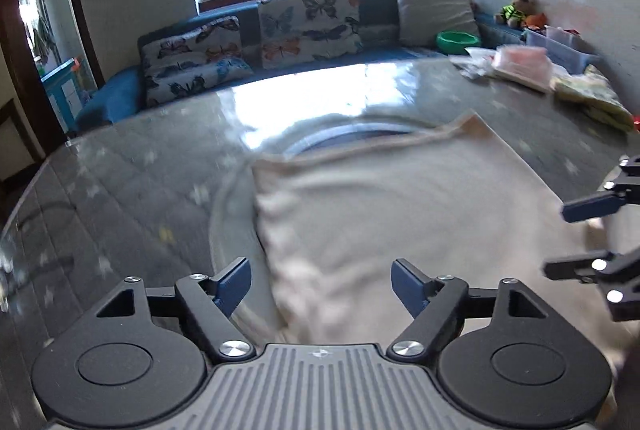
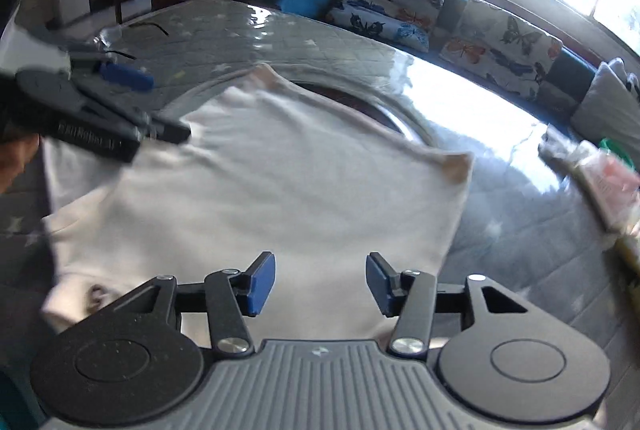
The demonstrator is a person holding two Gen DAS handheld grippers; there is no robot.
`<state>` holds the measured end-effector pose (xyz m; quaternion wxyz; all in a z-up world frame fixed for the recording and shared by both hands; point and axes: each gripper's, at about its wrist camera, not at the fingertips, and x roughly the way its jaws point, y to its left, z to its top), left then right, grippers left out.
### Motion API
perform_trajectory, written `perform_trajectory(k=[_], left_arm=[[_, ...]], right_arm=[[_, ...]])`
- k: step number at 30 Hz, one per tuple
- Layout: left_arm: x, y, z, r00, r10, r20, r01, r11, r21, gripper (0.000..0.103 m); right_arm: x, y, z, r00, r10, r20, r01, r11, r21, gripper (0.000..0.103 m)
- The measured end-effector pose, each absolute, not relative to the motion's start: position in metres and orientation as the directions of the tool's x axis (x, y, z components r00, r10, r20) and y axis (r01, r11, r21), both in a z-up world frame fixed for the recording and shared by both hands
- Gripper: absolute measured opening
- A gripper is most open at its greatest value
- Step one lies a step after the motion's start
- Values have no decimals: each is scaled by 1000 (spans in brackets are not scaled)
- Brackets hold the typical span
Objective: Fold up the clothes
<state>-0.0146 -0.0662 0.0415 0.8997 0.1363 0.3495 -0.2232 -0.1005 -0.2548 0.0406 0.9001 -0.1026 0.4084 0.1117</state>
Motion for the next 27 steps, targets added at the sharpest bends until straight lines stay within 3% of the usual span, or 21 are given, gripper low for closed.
perform_trajectory(k=[7,11,19,27], left_arm=[[-50,-61,18,616,-290,-732,471,881,48,81],[-56,-60,16,621,-271,-736,430,902,30,88],[-60,-61,11,610,-241,-755,373,928,5,103],[-60,-62,11,606,-227,-762,351,936,1,103]], right_arm=[[-141,-252,16,682,123,-721,-180,984,-3,58],[-152,-259,18,717,107,-689,-117,993,32,60],[-162,-243,8,747,45,-663,-71,997,-13,81],[-161,-236,3,754,6,-657,-17,1000,-11,91]])
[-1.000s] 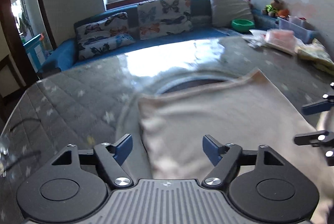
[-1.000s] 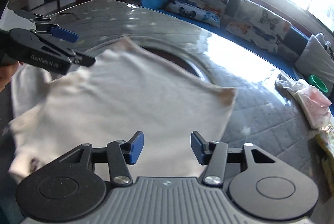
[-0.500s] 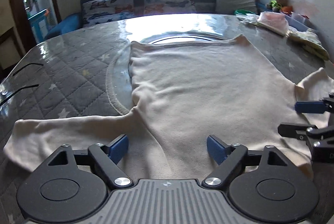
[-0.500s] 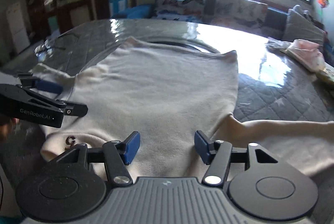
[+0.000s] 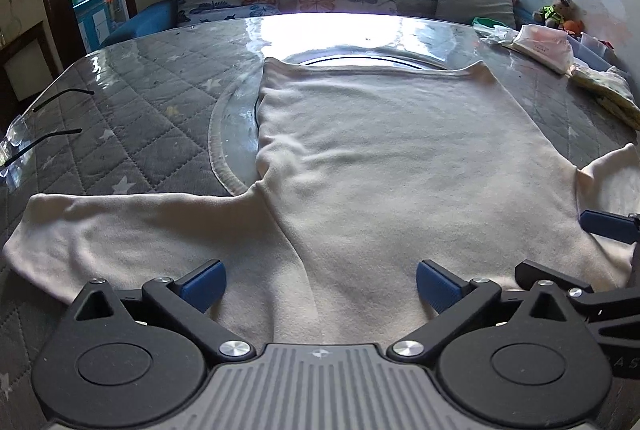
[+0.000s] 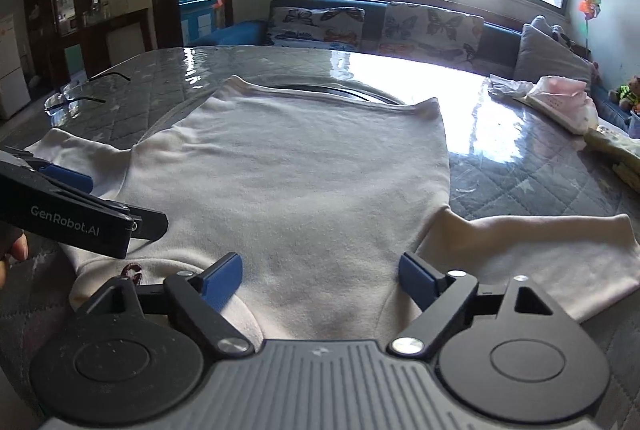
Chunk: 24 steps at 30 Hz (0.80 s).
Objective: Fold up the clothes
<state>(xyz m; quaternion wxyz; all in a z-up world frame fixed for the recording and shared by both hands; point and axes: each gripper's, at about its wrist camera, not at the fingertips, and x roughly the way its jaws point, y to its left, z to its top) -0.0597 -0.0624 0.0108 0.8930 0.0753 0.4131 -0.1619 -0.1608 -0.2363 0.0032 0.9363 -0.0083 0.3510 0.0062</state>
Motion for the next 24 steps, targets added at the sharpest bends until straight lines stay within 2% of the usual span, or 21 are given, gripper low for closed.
perform_trajectory(k=[13,24], left_arm=[[-56,-66,13,595,-202,-778,317,948,-3,103],[-56,-67,14,590,-189,-785,299,954,-5,103]], right_arm=[[-156,-237,-2,741,-17,-671,30,1000,8,102],[-156,-235,-2,739,-27,-673,43,999,7,103]])
